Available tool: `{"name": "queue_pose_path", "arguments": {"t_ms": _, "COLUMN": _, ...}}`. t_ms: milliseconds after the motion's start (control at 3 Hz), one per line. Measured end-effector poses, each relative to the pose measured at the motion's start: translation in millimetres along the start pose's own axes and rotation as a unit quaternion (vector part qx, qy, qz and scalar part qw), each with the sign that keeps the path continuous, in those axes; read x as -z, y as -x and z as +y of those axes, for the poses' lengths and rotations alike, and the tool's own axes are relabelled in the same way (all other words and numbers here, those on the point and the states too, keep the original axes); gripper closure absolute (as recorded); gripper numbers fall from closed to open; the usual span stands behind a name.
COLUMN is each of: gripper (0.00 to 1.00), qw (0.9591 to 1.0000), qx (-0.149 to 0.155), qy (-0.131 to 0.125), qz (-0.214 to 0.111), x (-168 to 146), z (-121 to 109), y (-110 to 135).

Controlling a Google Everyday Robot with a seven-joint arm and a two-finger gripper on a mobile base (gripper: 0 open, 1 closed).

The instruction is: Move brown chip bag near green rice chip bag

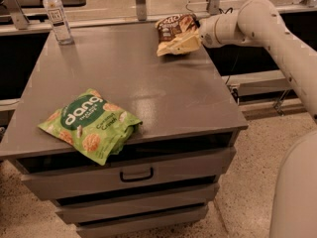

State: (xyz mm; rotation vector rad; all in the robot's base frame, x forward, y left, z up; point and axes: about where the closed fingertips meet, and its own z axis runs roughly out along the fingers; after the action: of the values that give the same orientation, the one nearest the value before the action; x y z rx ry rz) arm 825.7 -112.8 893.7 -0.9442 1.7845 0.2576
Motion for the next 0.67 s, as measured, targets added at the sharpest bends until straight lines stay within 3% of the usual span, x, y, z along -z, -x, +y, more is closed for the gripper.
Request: {"name": "queue_pose_path", "arguments": {"t_ms": 667, "gripper": 0.62, "qw": 0.9999, "qx": -0.002, "qy": -0.010, "qz": -0.005, "x": -8.4, "z": -4.6, "y": -8.1}}
